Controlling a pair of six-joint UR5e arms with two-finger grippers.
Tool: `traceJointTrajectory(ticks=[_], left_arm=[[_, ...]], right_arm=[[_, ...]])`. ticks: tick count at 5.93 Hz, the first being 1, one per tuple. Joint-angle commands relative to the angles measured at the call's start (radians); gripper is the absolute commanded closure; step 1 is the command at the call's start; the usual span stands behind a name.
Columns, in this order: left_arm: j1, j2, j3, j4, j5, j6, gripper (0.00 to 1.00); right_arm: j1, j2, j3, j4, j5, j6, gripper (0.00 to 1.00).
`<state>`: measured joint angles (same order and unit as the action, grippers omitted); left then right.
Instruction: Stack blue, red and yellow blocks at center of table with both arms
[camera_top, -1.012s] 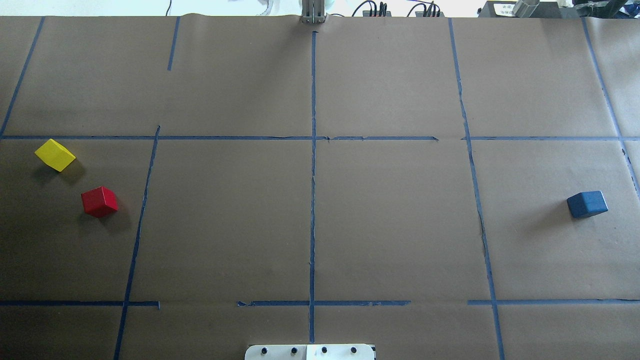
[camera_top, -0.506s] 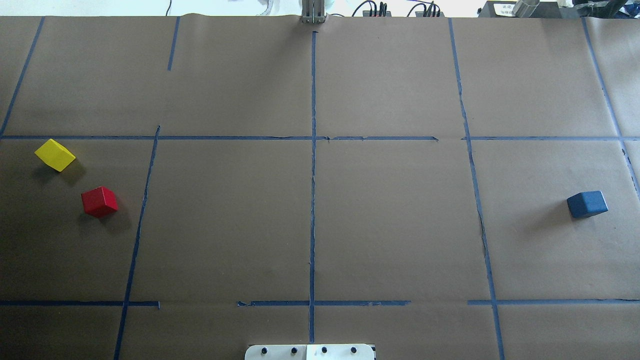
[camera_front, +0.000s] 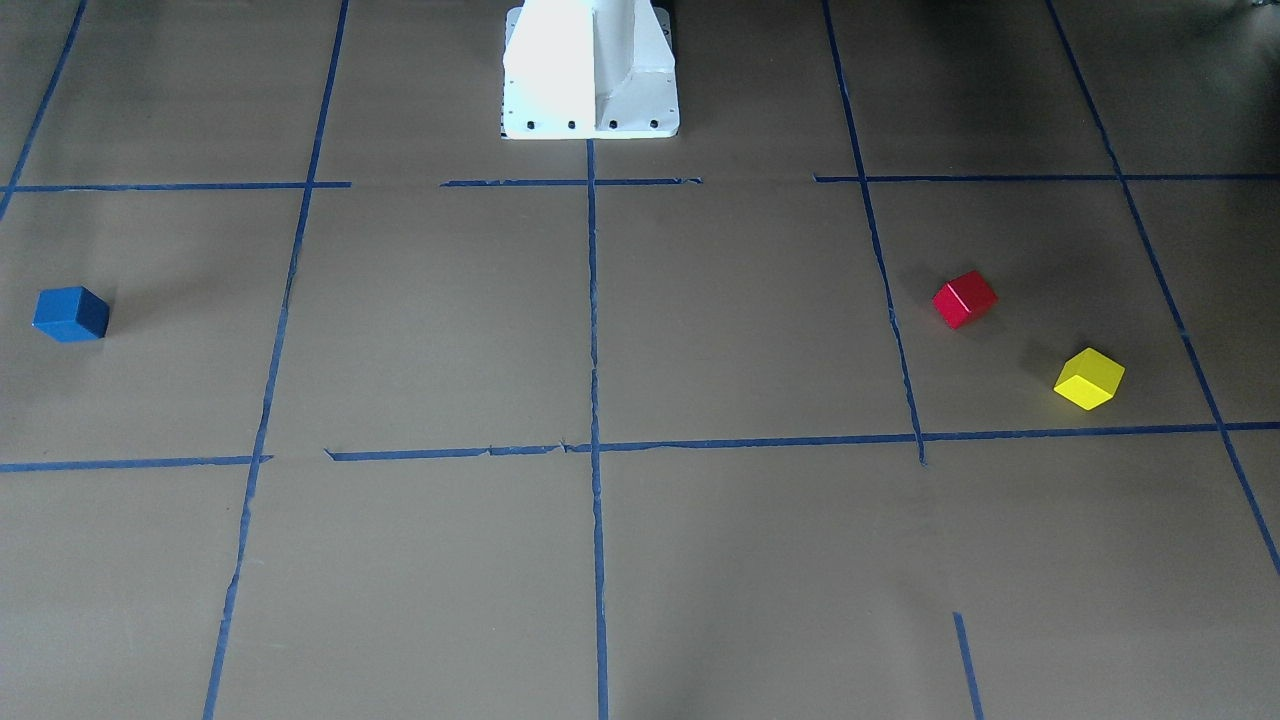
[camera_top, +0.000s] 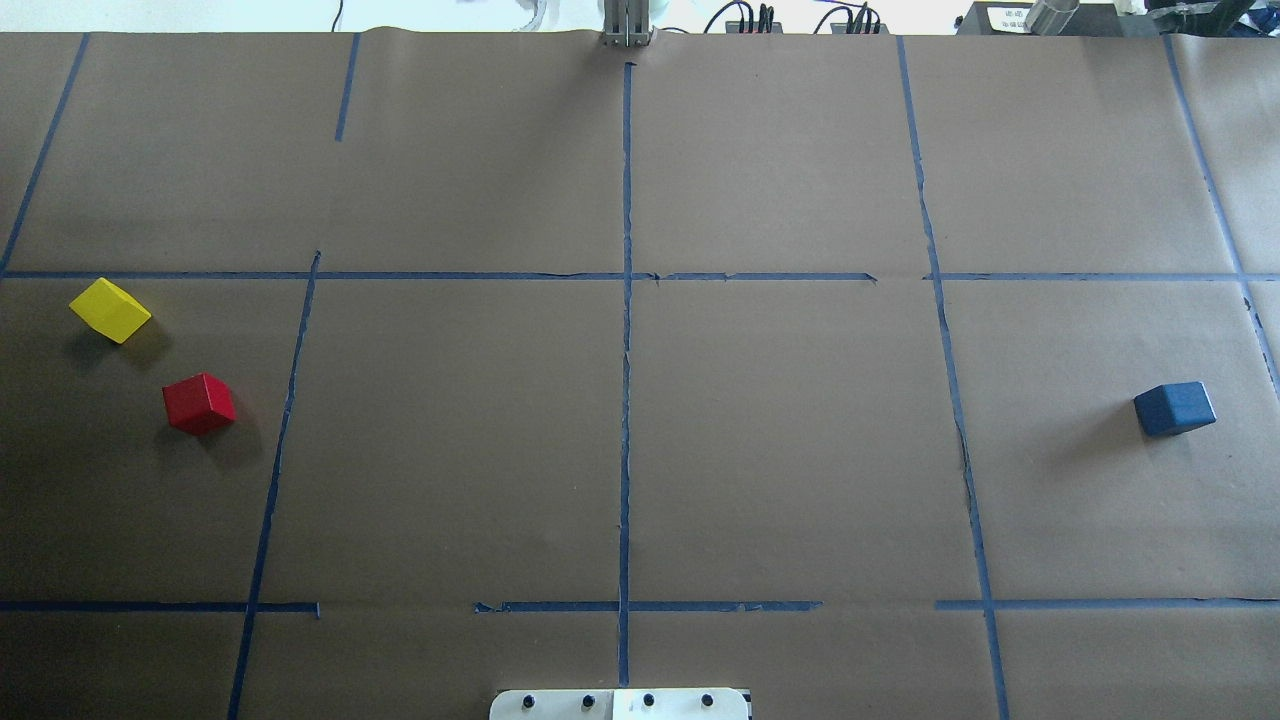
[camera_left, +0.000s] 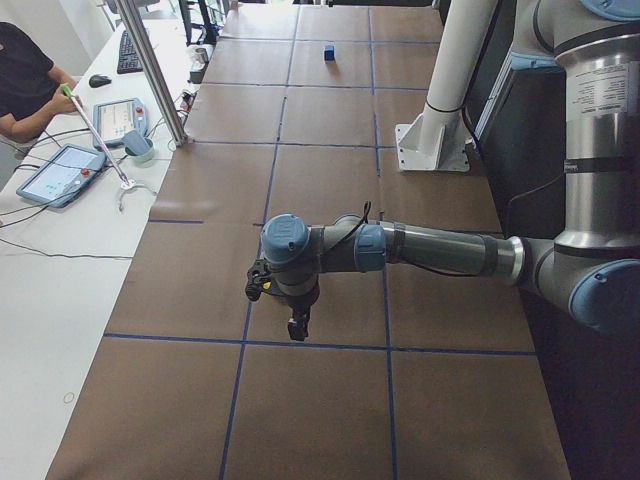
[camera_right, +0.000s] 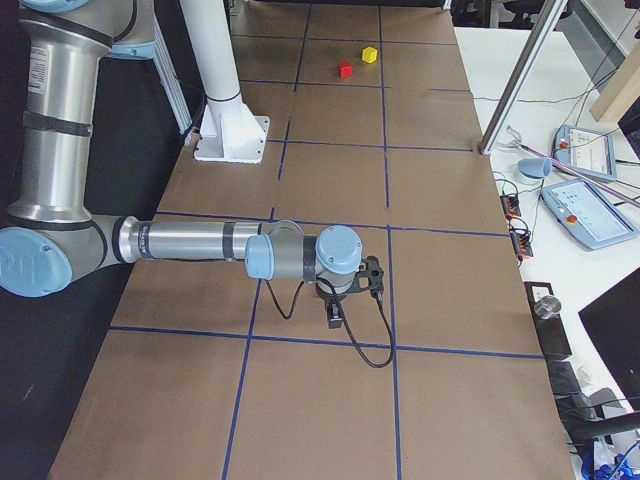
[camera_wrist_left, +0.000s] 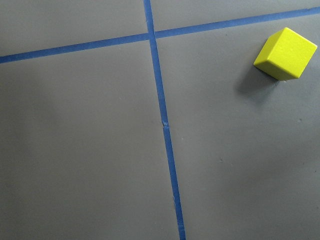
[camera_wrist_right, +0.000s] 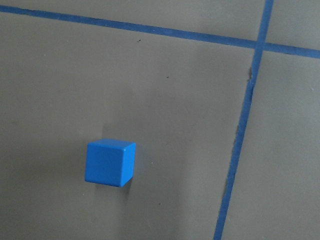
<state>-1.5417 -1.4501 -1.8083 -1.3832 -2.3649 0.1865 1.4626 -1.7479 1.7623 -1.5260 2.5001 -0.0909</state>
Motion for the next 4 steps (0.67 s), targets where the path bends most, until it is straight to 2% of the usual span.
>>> traceJointTrajectory(ticks=[1, 2, 3, 4], left_arm=[[-0.001, 0.0, -0.003, 0.0, -0.005, -0.004, 0.0], [-0.002, 0.0, -0.005, 0.0, -0.004, -0.004, 0.0], [-0.002, 0.0, -0.005, 0.0, -0.004, -0.004, 0.0], [-0.002, 0.0, -0.005, 0.0, -0.004, -0.004, 0.0]], right_arm=[[-0.141, 0.011, -0.038, 0.186, -0.026, 0.283, 0.0], [-0.241, 0.014, -0.038, 0.355, -0.129, 0.512, 0.0], [-0.301, 0.014, -0.041, 0.418, -0.167, 0.618, 0.0], [-0.355, 0.014, -0.059, 0.421, -0.209, 0.622, 0.0]])
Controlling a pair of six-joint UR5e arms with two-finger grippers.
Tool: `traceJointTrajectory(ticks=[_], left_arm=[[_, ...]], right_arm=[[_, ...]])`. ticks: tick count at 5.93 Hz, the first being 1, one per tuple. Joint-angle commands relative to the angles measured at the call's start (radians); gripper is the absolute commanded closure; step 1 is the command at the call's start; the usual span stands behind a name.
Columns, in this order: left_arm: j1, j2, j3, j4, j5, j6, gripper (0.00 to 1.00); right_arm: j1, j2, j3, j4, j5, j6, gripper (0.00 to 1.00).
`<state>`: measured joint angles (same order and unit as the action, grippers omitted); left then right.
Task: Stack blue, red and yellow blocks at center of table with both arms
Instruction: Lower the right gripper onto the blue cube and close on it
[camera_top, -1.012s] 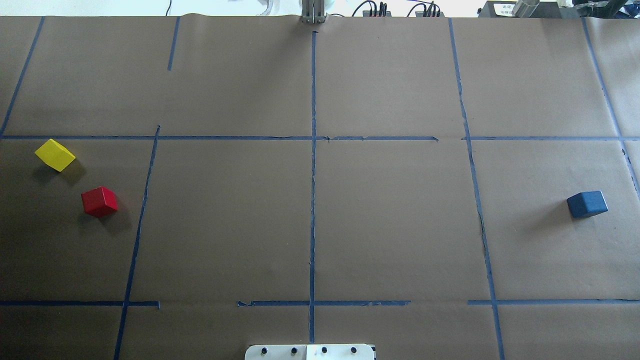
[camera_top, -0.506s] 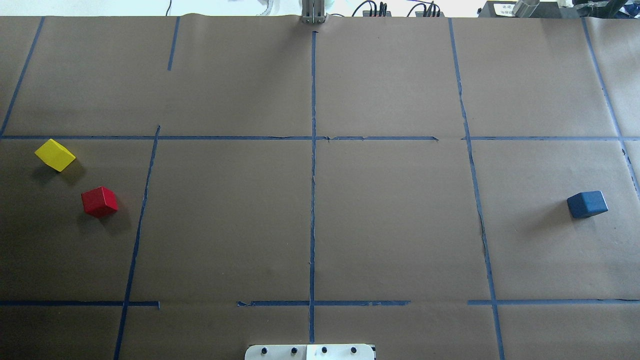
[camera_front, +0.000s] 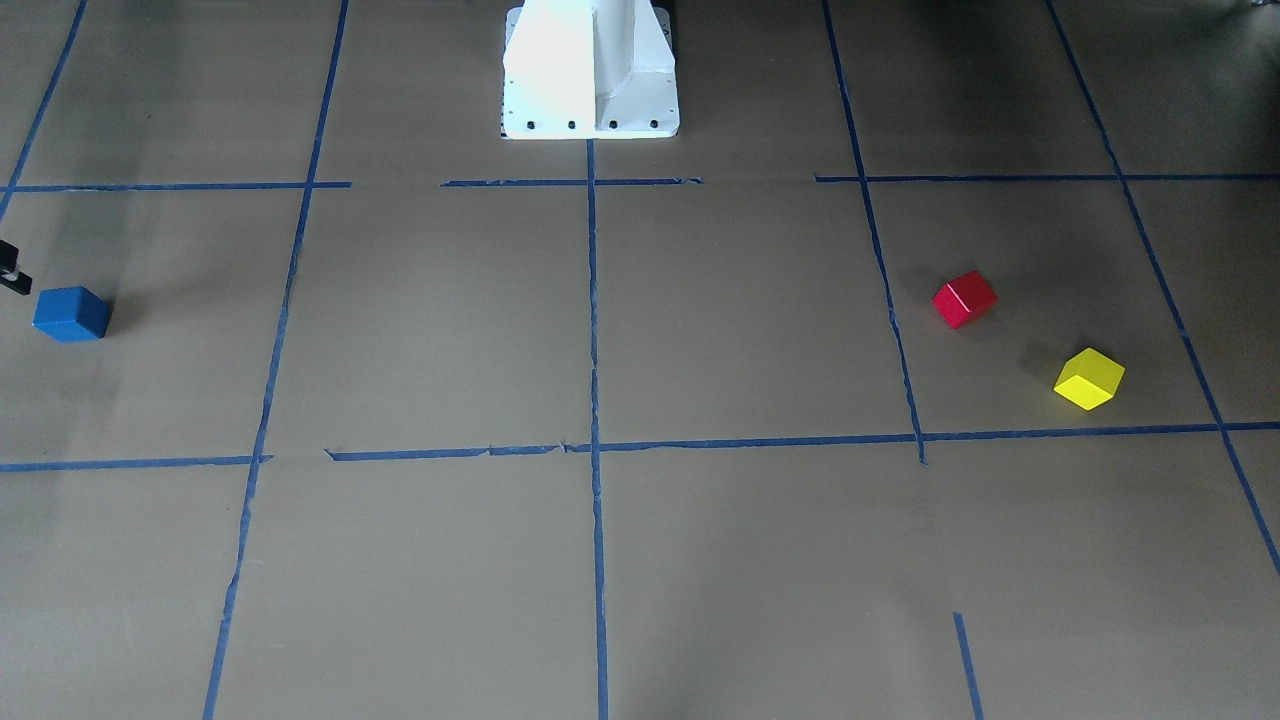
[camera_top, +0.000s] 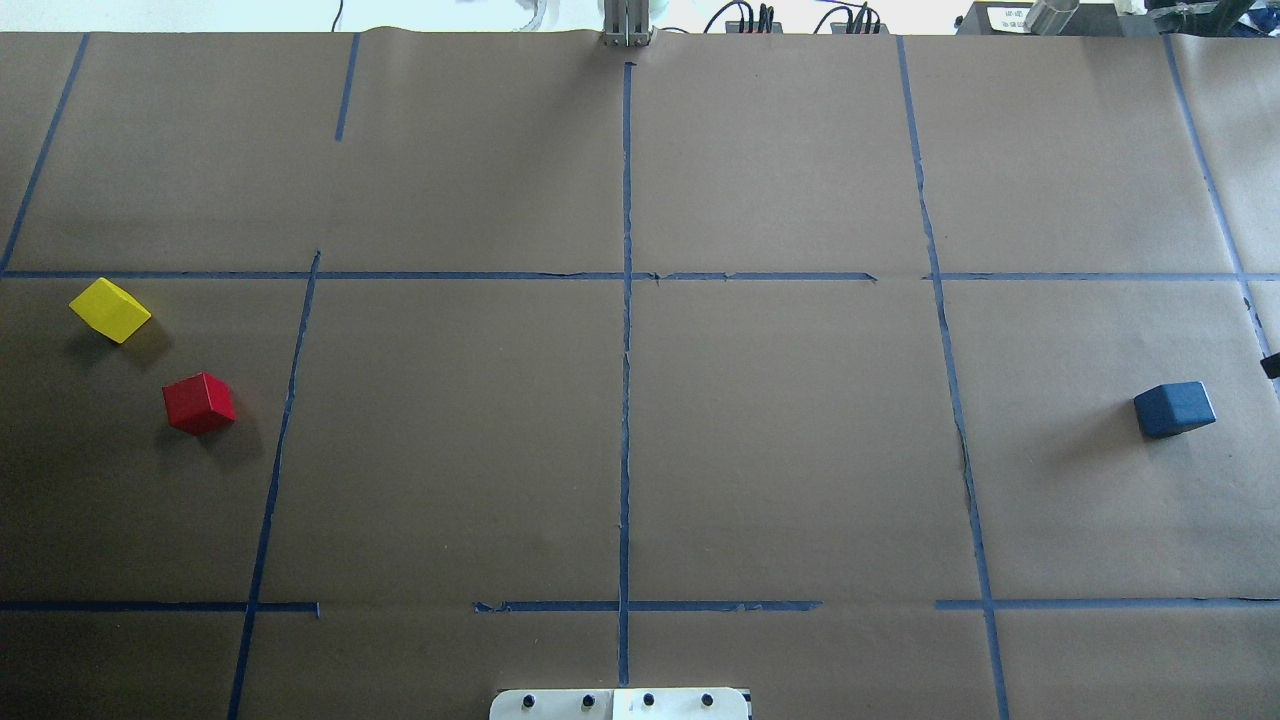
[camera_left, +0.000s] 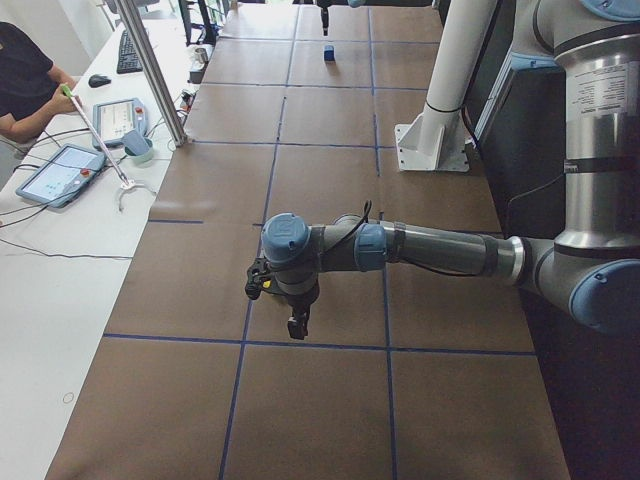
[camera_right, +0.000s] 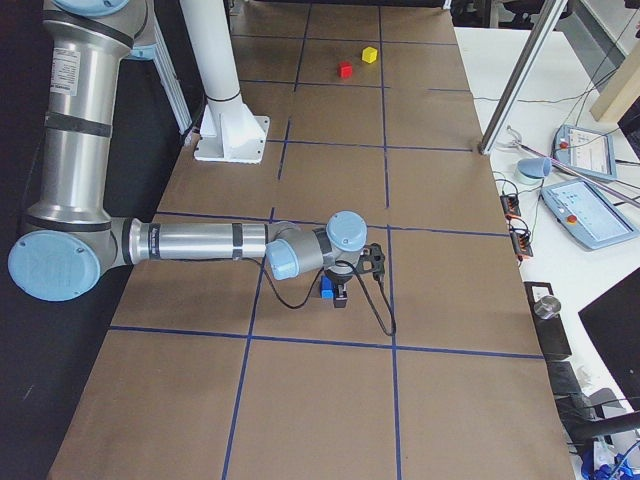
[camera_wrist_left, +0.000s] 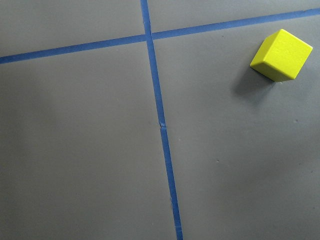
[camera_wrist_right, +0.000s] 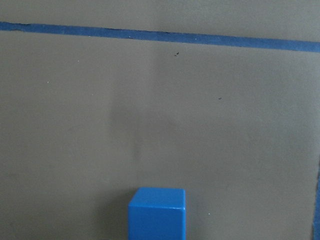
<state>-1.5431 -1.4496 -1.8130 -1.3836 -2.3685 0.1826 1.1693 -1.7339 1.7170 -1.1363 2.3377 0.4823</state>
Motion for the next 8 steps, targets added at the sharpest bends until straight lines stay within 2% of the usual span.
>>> traceJointTrajectory(ticks=[1, 4, 6, 7, 8], left_arm=[[0.001, 0.0, 0.0, 0.0, 0.0, 0.0, 0.0], [0.001, -0.005, 0.0, 0.0, 0.0, -0.002, 0.0], [0.0, -0.006, -0.002, 0.0, -0.001, 0.0, 0.0], [0.001, -0.006, -0.006, 0.0, -0.001, -0.002, 0.0], [0.0, -0.006, -0.012, 0.0, -0.001, 0.0, 0.0]], right_arm=[[-0.078, 0.002, -0.025, 0.032, -0.052, 0.05, 0.0], [-0.128, 0.025, -0.059, 0.03, -0.064, 0.052, 0.0], [-0.16, 0.037, -0.085, 0.03, -0.118, 0.052, 0.01], [-0.165, 0.037, -0.085, 0.032, -0.117, 0.055, 0.59], [-0.165, 0.037, -0.08, 0.032, -0.109, 0.053, 0.98]])
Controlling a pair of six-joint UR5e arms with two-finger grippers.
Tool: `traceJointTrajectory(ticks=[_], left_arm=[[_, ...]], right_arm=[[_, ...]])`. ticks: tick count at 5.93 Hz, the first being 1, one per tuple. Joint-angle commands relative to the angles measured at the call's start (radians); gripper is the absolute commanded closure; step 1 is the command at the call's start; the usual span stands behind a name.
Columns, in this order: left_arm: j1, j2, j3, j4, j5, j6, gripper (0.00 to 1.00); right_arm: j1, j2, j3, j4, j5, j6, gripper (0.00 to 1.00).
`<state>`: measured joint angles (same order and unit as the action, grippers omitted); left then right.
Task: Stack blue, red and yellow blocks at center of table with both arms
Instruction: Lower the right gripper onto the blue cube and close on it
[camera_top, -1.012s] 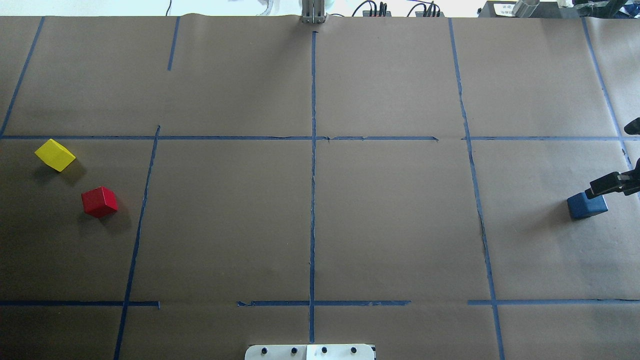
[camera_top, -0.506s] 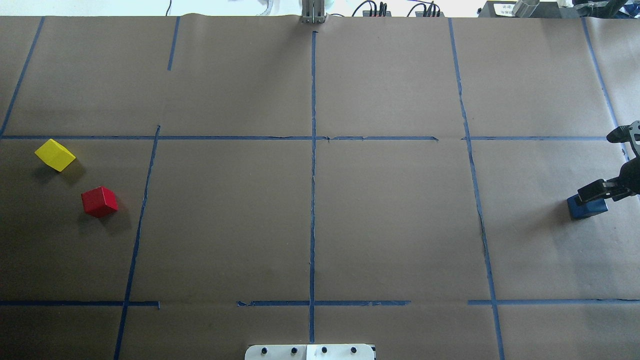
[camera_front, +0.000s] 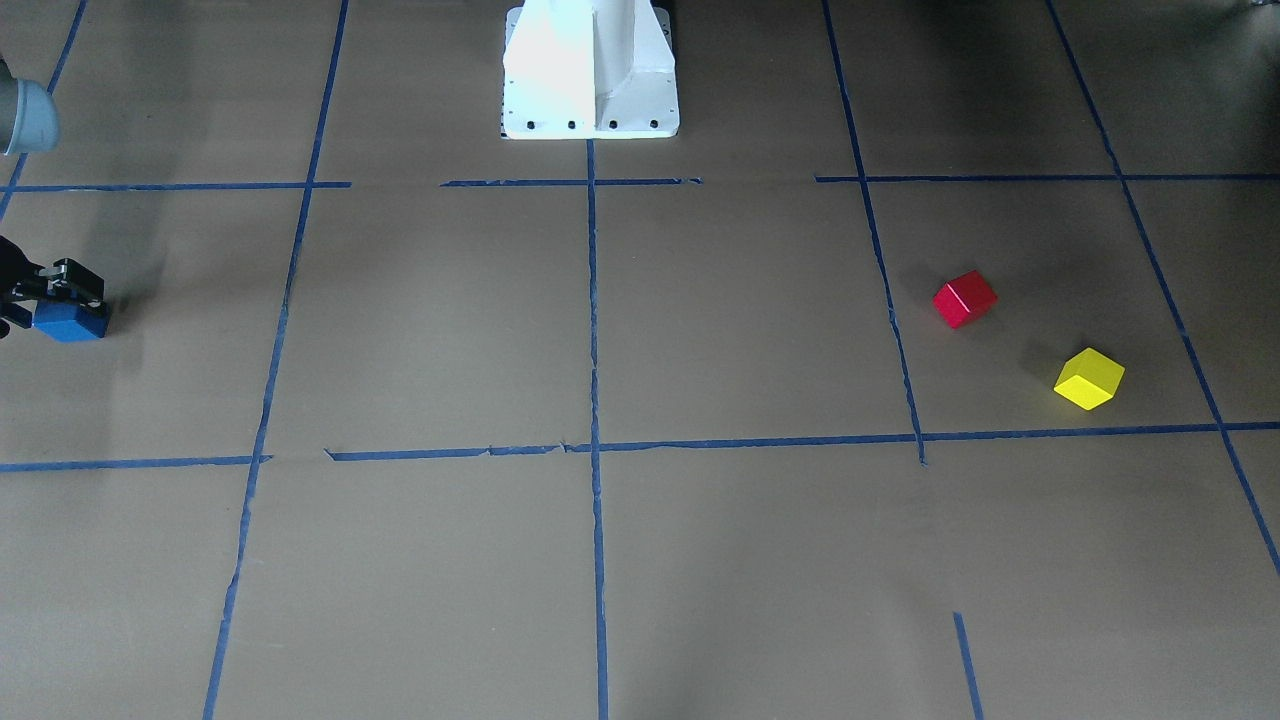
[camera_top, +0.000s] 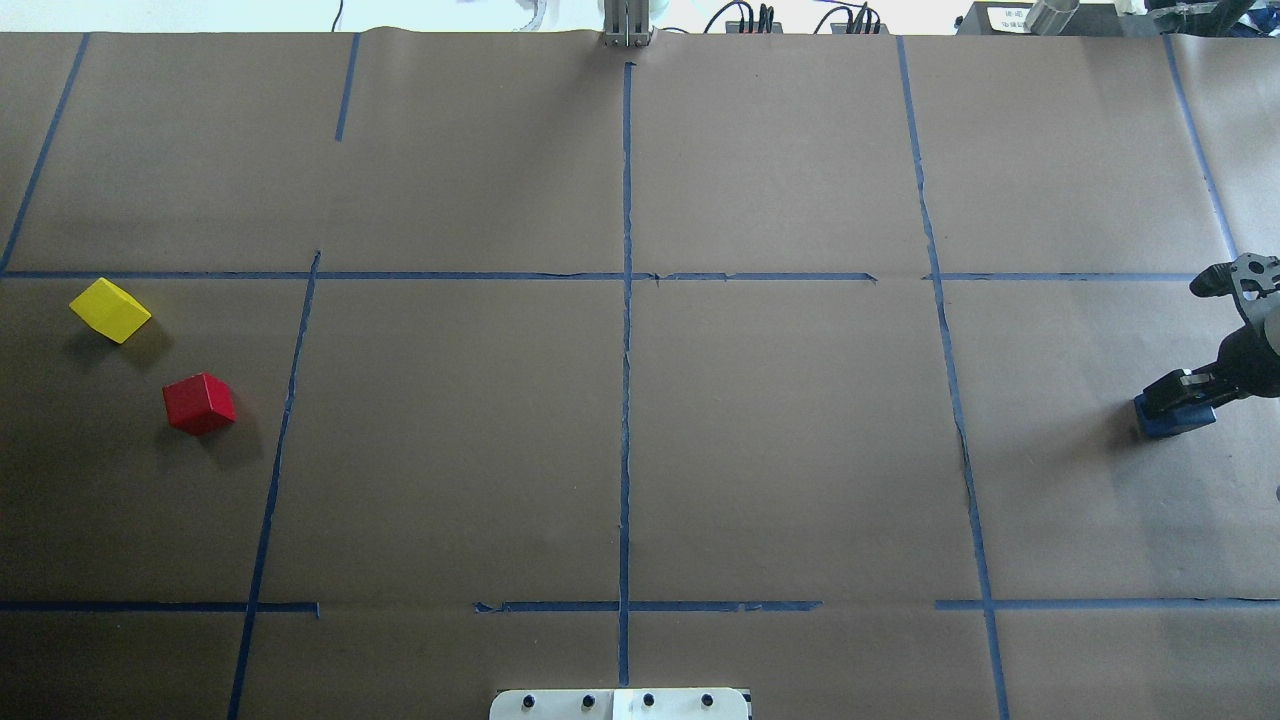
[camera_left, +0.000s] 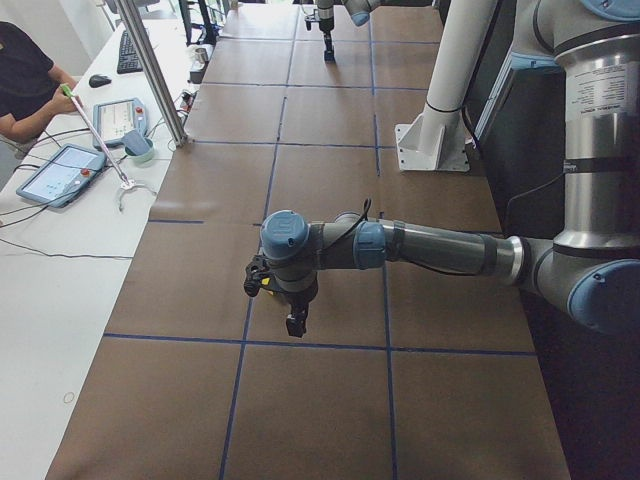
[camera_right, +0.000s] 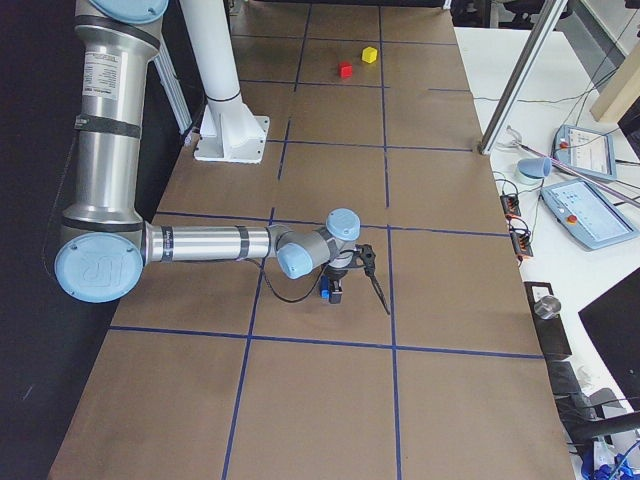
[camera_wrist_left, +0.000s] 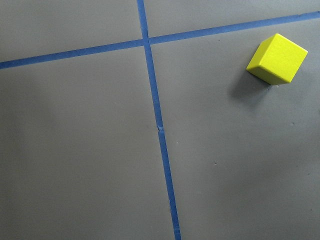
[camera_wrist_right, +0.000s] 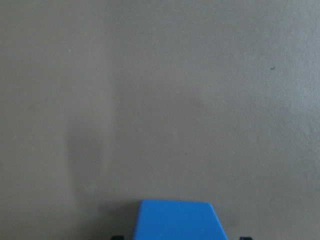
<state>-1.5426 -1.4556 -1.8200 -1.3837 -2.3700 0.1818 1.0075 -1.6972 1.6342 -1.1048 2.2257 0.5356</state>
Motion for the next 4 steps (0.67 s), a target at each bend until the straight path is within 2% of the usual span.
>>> traceJointTrajectory(ticks=[1, 2, 3, 4], left_arm=[[0.001, 0.0, -0.007, 0.0, 0.0, 0.001, 0.0], [-0.001, 0.0, -0.009, -0.001, 0.0, 0.001, 0.0], [-0.001, 0.001, -0.012, -0.001, 0.0, 0.007, 0.0], [-0.001, 0.003, -0.013, -0.003, 0.0, 0.01, 0.0]], right_arm=[[-0.003, 0.002, 0.053, -0.003, 0.008, 0.001, 1.0], [-0.056, 0.007, 0.182, -0.015, -0.001, 0.086, 1.0], [-0.145, 0.122, 0.234, -0.05, -0.012, 0.321, 1.0], [-0.217, 0.283, 0.234, -0.122, -0.012, 0.457, 1.0]])
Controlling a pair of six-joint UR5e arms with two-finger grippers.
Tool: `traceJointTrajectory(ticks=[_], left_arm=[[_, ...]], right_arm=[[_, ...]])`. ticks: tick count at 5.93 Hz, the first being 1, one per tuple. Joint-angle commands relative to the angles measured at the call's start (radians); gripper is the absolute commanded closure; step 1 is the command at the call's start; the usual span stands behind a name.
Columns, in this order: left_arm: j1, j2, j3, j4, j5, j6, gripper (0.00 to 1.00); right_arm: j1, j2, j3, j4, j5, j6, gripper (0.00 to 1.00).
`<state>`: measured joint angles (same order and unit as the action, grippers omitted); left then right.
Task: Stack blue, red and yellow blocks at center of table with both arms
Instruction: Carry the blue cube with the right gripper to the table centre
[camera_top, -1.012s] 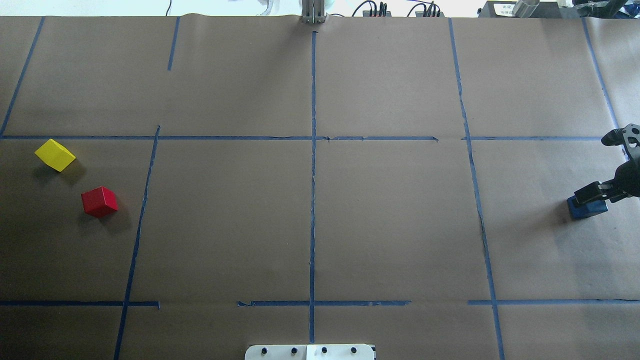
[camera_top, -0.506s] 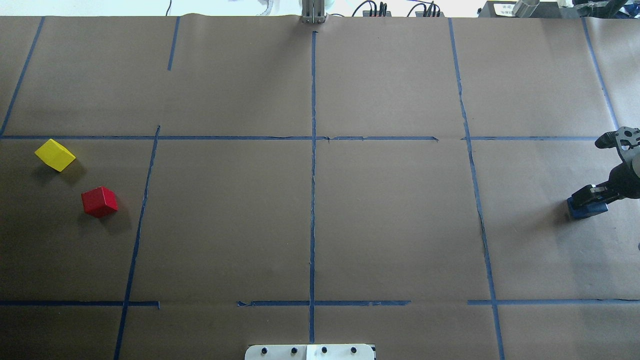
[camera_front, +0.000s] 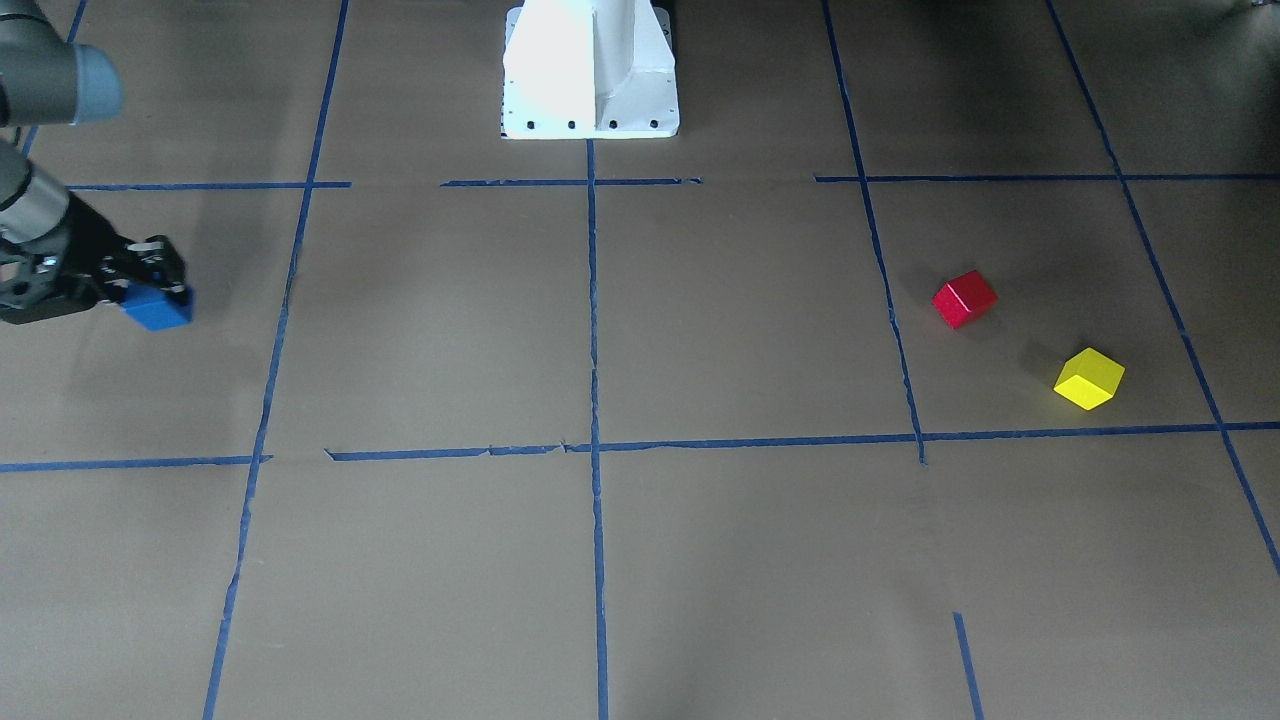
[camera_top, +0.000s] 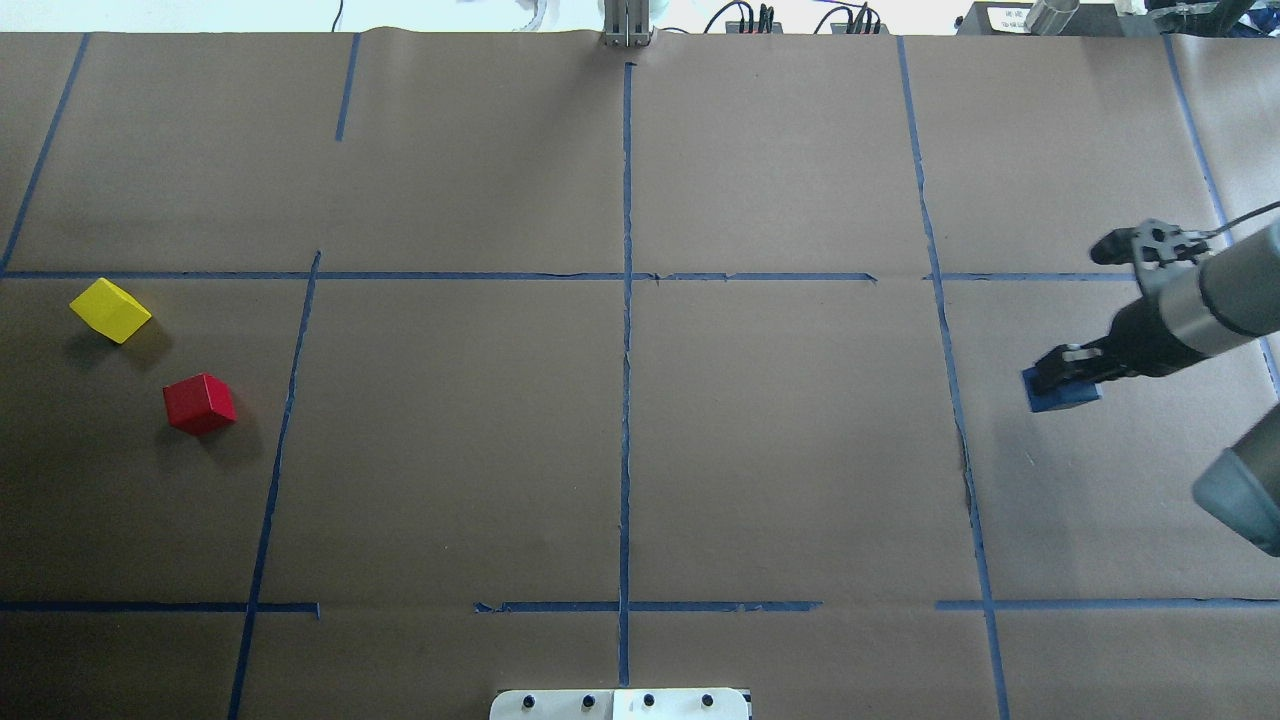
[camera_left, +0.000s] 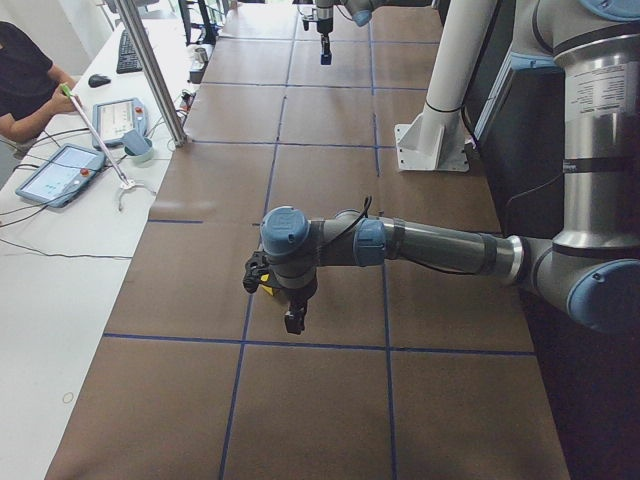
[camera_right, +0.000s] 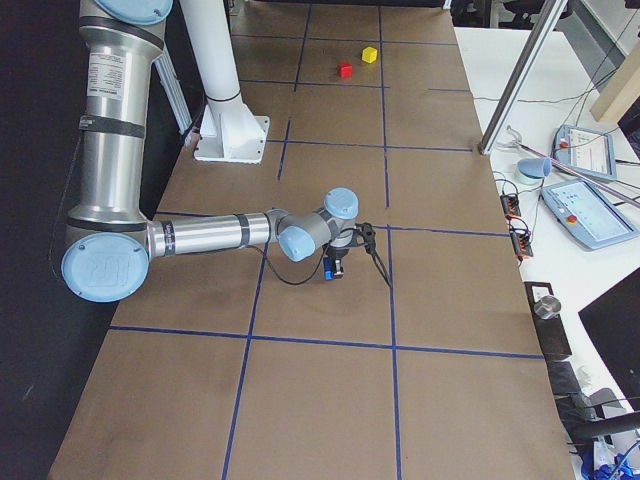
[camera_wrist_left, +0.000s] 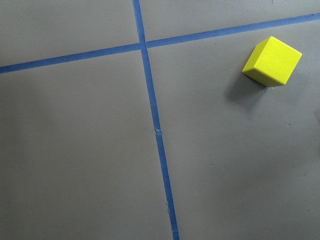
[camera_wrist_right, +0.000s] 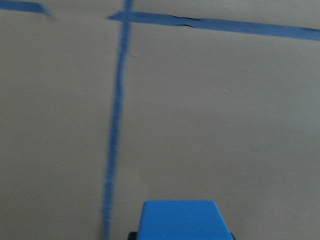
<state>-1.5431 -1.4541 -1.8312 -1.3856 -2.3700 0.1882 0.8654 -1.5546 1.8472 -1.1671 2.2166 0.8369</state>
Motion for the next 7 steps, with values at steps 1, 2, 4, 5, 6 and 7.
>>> traceJointTrajectory(ticks=[1, 2, 4, 5, 6, 7], left_arm=[[-0.002, 0.004, -0.009, -0.001, 0.0, 0.004, 0.0], [-0.002, 0.006, -0.013, -0.001, 0.0, 0.002, 0.0], [-0.002, 0.011, -0.016, -0.001, 0.0, -0.001, 0.0], [-0.002, 0.011, -0.02, -0.001, 0.0, -0.003, 0.0], [0.0, 0.011, -0.02, -0.001, 0.0, -0.001, 0.0], [-0.002, 0.011, -0.02, -0.001, 0.0, -0.003, 0.0]], right_arm=[[-0.17, 0.35, 0.001, -0.227, -0.07, 0.23, 1.0], [-0.237, 0.531, -0.076, -0.343, -0.153, 0.285, 1.0], [-0.316, 0.8, -0.365, -0.345, -0.24, 0.425, 0.99], [-0.337, 0.811, -0.39, -0.344, -0.25, 0.432, 0.99], [-0.341, 0.814, -0.407, -0.344, -0.252, 0.432, 0.99], [-0.35, 0.82, -0.452, -0.297, -0.264, 0.439, 0.99]])
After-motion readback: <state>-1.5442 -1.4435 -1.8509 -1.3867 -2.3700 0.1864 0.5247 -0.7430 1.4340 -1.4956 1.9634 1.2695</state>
